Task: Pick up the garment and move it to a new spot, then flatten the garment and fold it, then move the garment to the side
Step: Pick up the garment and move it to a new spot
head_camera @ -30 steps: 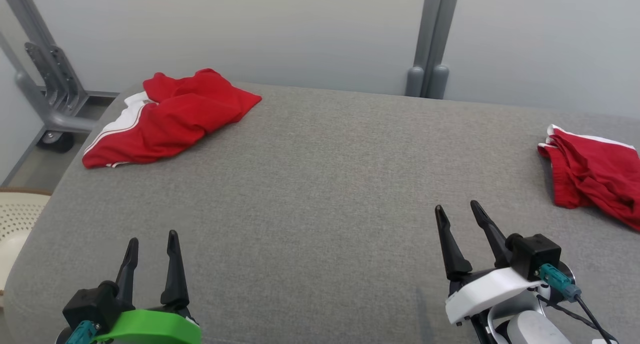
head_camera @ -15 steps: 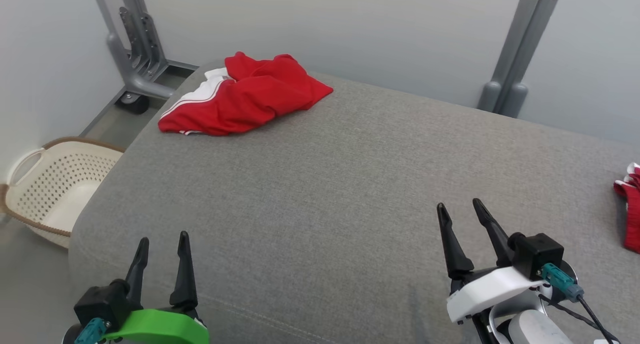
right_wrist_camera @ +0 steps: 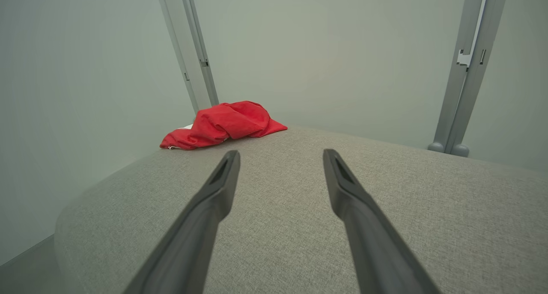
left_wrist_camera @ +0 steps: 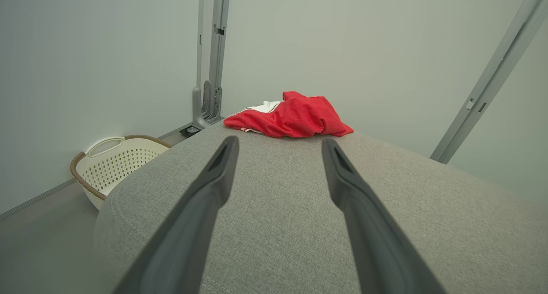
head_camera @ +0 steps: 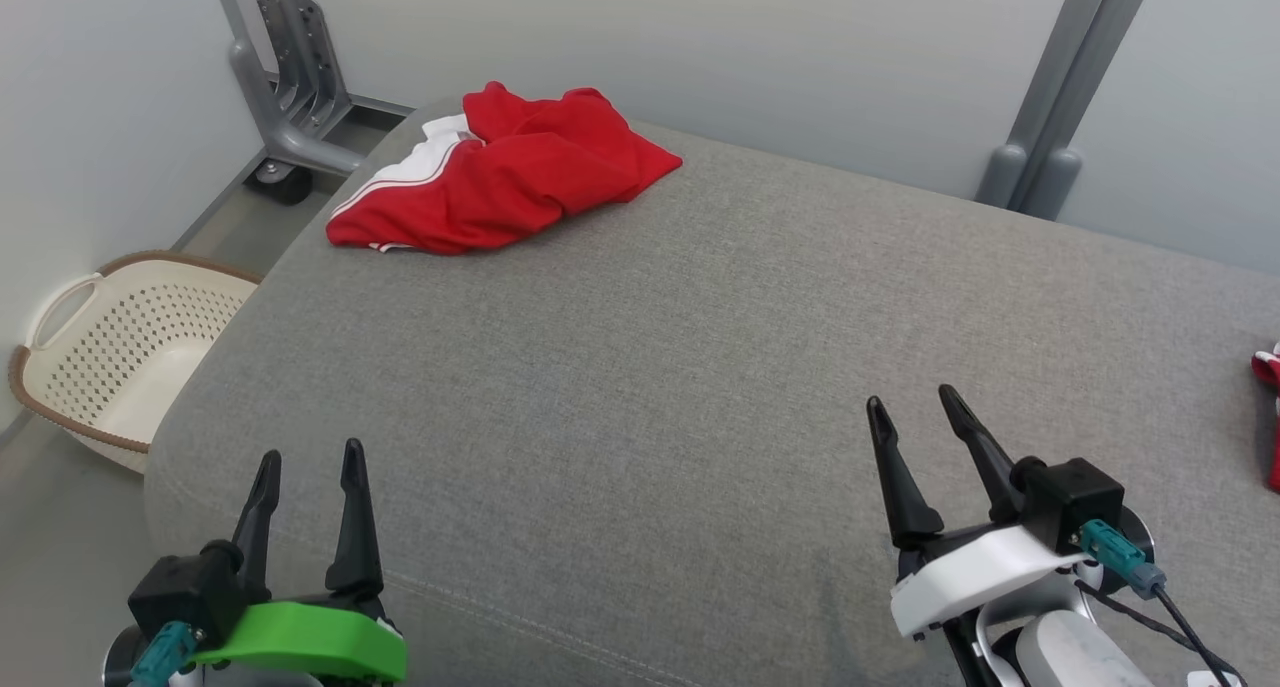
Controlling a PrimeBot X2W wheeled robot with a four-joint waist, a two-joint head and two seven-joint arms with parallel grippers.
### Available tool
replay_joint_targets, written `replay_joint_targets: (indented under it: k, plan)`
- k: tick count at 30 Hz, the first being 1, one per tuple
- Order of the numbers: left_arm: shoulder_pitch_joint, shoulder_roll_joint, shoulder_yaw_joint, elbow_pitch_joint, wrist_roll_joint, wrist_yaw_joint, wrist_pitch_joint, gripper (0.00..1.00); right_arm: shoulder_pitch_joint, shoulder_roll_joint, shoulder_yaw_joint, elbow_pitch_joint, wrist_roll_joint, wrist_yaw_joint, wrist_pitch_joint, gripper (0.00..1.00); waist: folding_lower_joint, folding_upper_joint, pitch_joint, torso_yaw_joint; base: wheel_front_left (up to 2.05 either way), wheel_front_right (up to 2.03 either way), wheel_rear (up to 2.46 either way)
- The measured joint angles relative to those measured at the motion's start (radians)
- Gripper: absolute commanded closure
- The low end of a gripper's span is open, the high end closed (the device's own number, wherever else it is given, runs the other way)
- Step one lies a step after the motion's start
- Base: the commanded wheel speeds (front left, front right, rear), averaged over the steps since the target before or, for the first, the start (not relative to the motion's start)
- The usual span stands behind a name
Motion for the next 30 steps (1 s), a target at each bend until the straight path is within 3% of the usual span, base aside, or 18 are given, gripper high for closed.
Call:
replay_joint_targets:
  k: [12,18,25,30]
  plan:
    - [-0.195,0.044,0.005,-0.011,0.016,-0.001,0.066,0.00,-0.075,-0.047,-0.051,-0.060,-0.045,-0.006,0.022,0.00,0.0000,0.0000,0.078,-0.066,0.00,0.00,0.00]
    - [-0.376,0.096,0.038,0.021,0.016,-0.002,0.154,0.00,-0.124,-0.073,-0.063,-0.111,-0.065,-0.007,0.045,0.00,0.0000,0.0000,0.133,-0.105,0.00,0.00,0.00]
    - [-0.570,0.108,0.089,0.126,-0.037,-0.002,0.305,0.00,-0.176,-0.108,-0.075,-0.162,-0.088,-0.007,0.082,0.00,0.0000,0.0000,0.208,-0.158,0.00,0.00,0.00]
    - [-0.667,0.165,0.137,0.197,-0.069,-0.002,0.392,0.00,-0.215,-0.132,-0.079,-0.205,-0.110,-0.007,0.105,0.00,0.0000,0.0000,0.263,-0.202,0.00,0.00,0.00]
